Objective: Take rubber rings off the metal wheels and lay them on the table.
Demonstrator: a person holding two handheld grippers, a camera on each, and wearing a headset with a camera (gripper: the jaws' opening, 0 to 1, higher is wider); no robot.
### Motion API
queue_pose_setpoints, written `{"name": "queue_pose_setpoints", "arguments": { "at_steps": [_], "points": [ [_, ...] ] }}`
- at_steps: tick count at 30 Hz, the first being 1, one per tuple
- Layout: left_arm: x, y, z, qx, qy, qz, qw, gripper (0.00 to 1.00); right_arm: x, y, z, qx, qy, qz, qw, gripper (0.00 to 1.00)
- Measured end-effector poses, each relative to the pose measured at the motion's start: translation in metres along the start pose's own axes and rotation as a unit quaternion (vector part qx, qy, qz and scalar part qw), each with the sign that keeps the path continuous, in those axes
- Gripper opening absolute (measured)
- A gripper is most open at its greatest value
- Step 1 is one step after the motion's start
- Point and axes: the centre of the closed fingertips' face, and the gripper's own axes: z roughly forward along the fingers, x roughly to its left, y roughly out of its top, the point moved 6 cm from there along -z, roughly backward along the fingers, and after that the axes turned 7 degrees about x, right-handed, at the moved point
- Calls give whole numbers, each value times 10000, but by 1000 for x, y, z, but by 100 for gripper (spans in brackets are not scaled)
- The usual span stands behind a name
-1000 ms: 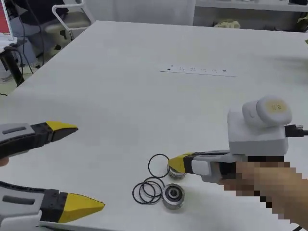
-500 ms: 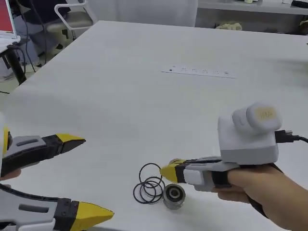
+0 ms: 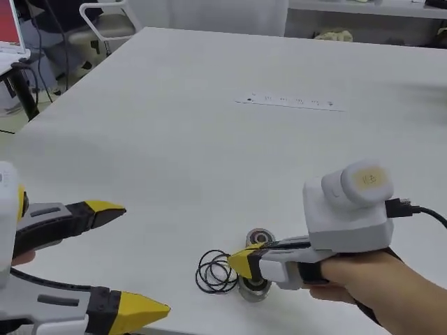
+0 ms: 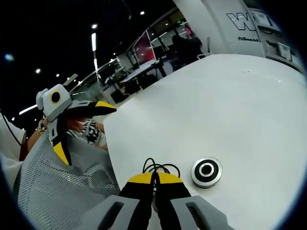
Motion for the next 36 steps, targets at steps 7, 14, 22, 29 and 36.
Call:
{"name": "queue_pose_setpoints", "arguments": {
  "at_steps": [7, 14, 22, 29, 36],
  "points": [
    [1, 1, -1, -42, 72, -11, 10000, 82, -2, 1, 3, -45, -252, -288, 9993, 0],
    [0, 0, 0, 6, 74, 6, 10000, 82, -4, -1, 4, 25, -377, -482, 9981, 4],
    [1, 0, 0, 17, 98, -17, 9999, 81, -7, 3, 0, -51, -432, -460, 9980, 5],
    [3, -1, 0, 4, 122, -65, 9999, 81, -13, 12, -10, -286, -513, -319, 9978, 5],
    [5, -2, 0, 16, 146, -62, 9999, 81, -18, 22, -21, -516, -620, -261, 9964, 6]
  ]
}}
